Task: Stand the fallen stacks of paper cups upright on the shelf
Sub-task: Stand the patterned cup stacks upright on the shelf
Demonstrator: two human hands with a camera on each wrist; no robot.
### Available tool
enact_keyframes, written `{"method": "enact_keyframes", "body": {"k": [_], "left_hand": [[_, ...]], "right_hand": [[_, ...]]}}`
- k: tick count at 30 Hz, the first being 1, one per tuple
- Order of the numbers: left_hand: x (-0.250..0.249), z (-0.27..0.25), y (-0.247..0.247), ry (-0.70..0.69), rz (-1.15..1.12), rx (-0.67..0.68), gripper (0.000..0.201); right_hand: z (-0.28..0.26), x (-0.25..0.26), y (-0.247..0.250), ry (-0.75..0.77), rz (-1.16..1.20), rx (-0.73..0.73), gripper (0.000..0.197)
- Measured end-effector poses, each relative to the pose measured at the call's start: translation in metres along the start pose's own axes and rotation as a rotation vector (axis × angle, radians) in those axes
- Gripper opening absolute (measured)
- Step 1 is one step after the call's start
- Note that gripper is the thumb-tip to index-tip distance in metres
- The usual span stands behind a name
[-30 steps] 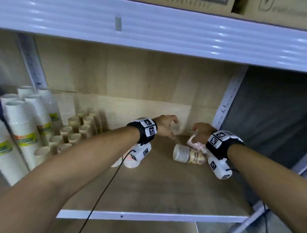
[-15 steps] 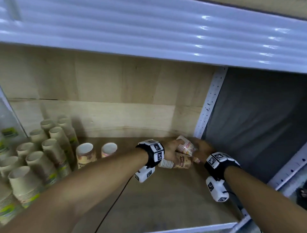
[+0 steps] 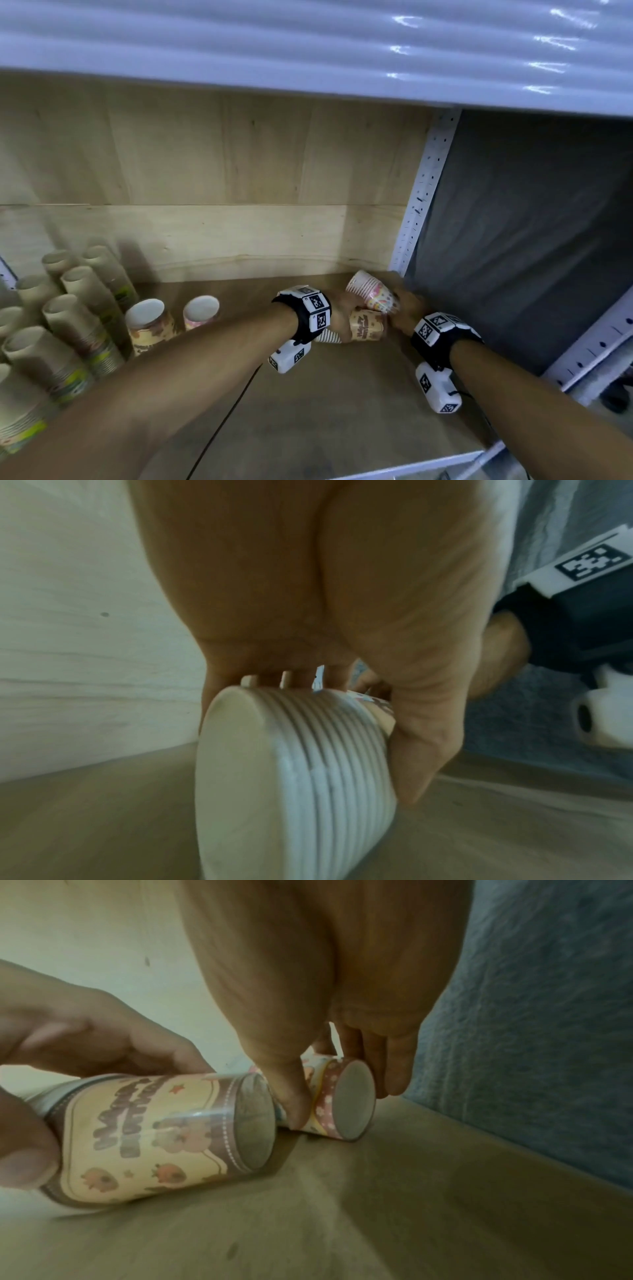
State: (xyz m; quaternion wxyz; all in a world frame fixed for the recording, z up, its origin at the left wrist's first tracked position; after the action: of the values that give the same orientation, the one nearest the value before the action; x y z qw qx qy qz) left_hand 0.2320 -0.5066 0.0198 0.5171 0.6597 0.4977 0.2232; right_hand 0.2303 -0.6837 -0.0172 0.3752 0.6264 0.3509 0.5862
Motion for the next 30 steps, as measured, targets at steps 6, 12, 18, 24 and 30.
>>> {"method": "enact_keyframes", "body": {"k": [6, 12, 18, 24, 30], "left_hand": [[0.004, -0.003, 0.007, 0.011, -0.004, 0.016, 0.075], [0.022, -0.011, 0.036, 0.043, -0.054, -0.052, 0.072], [0.050, -0.011, 0.066, 0.127, -0.264, -0.171, 0.065], [0.075, -0.001, 0.069, 0.219, -0.478, -0.308, 0.081], [0.090, 0.021, 0.055, 0.325, -0.637, -0.460, 0.085]], "right_hand": [[0.003, 0.006, 0.006, 0.022, -0.040, -0.026, 0.042], [0.012, 0.023, 0.023, 0.053, -0.057, -0.091, 0.049], [0.023, 0.047, 0.047, 0.095, -0.120, -0.041, 0.046], [0.036, 0.082, 0.061, 0.190, -0.063, -0.016, 0.043], [0.056, 0.109, 0.053, 0.278, -0.086, 0.005, 0.039]]}}
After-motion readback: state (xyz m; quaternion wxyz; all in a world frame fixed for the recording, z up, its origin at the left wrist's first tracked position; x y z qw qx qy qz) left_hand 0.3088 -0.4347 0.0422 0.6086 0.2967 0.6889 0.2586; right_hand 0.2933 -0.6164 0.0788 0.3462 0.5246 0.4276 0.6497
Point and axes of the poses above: each hand's wrist, its own z-axis towards the middle knuckle, its own y-axis out of the back of the hand, x = y × z, the point moved 2 cm from there along z, towards the middle knuckle, and after that the axes turned 9 degrees about y, right-handed, at the moved point
